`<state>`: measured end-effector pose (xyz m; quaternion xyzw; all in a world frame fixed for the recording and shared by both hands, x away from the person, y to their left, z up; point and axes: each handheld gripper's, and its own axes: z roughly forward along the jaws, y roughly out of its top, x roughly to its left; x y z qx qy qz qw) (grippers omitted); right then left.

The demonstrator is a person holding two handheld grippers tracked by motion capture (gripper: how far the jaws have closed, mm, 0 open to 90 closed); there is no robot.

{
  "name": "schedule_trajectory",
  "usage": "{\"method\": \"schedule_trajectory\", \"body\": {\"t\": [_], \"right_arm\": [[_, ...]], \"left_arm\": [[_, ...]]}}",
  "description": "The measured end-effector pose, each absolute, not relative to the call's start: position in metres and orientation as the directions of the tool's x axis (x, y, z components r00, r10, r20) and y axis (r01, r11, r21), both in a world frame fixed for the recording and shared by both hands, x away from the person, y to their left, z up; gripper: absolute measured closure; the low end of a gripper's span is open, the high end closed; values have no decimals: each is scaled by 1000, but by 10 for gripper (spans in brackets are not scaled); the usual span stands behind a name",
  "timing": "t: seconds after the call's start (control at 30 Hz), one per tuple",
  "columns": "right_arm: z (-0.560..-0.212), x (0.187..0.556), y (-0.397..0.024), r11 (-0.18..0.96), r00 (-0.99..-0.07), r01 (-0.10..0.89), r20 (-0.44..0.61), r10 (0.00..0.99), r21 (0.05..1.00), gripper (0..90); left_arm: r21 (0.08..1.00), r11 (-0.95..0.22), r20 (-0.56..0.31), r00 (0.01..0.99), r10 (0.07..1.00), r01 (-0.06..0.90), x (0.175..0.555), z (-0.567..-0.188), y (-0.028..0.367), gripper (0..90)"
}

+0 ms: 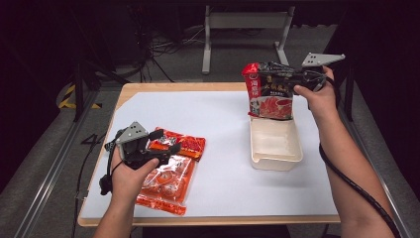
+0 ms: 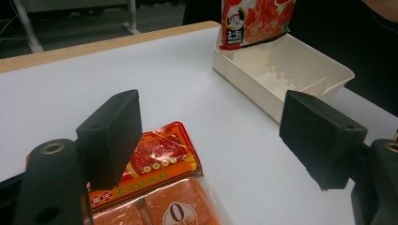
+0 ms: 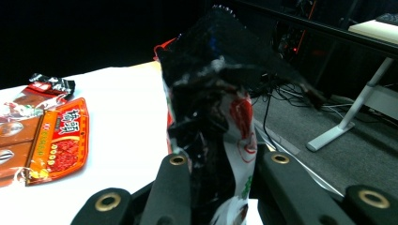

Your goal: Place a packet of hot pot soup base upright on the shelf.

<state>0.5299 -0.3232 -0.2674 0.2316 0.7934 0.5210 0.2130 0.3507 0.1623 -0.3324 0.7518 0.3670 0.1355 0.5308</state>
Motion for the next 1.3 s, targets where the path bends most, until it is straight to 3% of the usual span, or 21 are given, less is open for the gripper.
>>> {"method": "schedule_trajectory", "body": {"t": [1.3], "right_arm": [[-309,529,-334,260,-789,217,13,614,941,728]], "left_arm": [[879,-181,-200,687,699,441,354,-340,160,209]]}}
